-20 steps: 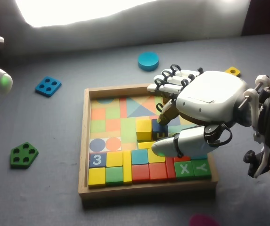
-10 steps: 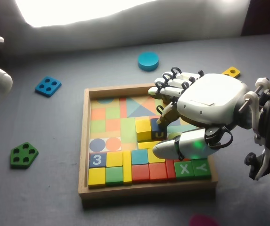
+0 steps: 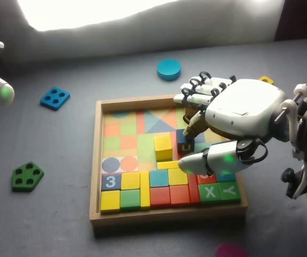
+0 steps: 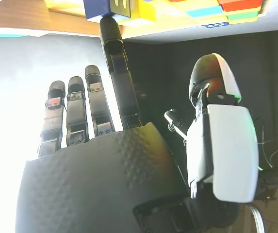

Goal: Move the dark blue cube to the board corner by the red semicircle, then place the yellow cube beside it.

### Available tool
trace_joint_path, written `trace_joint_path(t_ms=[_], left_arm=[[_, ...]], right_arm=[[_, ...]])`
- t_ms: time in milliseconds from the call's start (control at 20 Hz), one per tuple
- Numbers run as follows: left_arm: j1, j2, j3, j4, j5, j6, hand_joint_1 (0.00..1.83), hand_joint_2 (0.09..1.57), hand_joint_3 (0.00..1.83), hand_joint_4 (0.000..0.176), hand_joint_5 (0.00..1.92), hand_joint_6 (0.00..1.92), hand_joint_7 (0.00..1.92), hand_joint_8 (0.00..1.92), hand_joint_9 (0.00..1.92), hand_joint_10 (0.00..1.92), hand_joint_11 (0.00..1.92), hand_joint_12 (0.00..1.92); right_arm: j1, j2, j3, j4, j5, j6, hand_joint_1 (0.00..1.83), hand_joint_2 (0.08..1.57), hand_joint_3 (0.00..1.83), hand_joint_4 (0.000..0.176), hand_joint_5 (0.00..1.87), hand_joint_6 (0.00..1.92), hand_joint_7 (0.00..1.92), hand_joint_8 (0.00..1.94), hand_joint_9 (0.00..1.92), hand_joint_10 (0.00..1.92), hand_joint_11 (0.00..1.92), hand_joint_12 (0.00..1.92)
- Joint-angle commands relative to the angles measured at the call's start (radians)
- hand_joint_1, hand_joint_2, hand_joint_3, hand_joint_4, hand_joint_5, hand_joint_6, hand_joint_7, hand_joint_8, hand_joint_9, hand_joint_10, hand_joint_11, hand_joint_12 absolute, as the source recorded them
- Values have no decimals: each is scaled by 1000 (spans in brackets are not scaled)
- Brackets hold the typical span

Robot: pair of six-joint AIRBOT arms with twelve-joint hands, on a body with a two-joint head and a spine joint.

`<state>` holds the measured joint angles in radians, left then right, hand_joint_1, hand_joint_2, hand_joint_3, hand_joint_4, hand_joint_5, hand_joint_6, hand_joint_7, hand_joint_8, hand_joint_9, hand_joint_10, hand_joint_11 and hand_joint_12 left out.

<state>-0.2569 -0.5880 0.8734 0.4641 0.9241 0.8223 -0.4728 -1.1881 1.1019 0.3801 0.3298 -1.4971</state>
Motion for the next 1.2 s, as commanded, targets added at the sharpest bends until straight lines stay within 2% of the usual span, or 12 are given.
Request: trace_joint_path(t_ms=[0,200,250,450,750,1000,1050,1150], left_arm=[[-10,7,-2,37,-77,2,0,1097,1,58,0,0,0,0,0,0,0,348],[-10,7,-2,37,-77,2,0,1099,0,54,0,0,0,0,0,0,0,437],[-10,7,-2,37,-77,2,0,1097,0,57,0,0,0,0,0,0,0,316],[-10,7,-2,37,-77,2,0,1106,2,57,0,0,0,0,0,0,0,313],[-10,7,-2,37,-77,2,0,1110,0,56,0,0,0,0,0,0,0,119],[-10,7,-2,37,-77,2,0,1115,2,64,0,0,0,0,0,0,0,227],[-10,7,-2,37,-77,2,0,1117,2,64,0,0,0,0,0,0,0,164],[-10,7,-2,37,-77,2,0,1108,0,64,0,0,0,0,0,0,0,190]], right_arm=[[-2,9,8,-7,77,-9,0,1131,7,2,790,24,110,6,0,0,0,0],[-16,11,32,-7,78,-15,0,1142,11,0,785,20,93,0,0,0,0,0],[-18,11,38,-7,78,-15,0,1137,8,0,792,22,93,0,0,0,0,0],[-22,24,55,-7,78,-15,0,1138,8,0,788,18,98,3,0,0,0,0],[-31,36,61,-7,92,-24,0,1144,9,0,788,16,98,8,0,0,0,0],[-40,38,76,-7,107,-25,0,1137,4,0,782,12,93,3,0,0,0,0],[-42,38,80,-7,108,-25,0,1137,4,0,779,10,93,2,0,0,0,0],[-43,37,86,-7,116,-25,0,1137,4,0,794,16,102,6,0,0,0,0]])
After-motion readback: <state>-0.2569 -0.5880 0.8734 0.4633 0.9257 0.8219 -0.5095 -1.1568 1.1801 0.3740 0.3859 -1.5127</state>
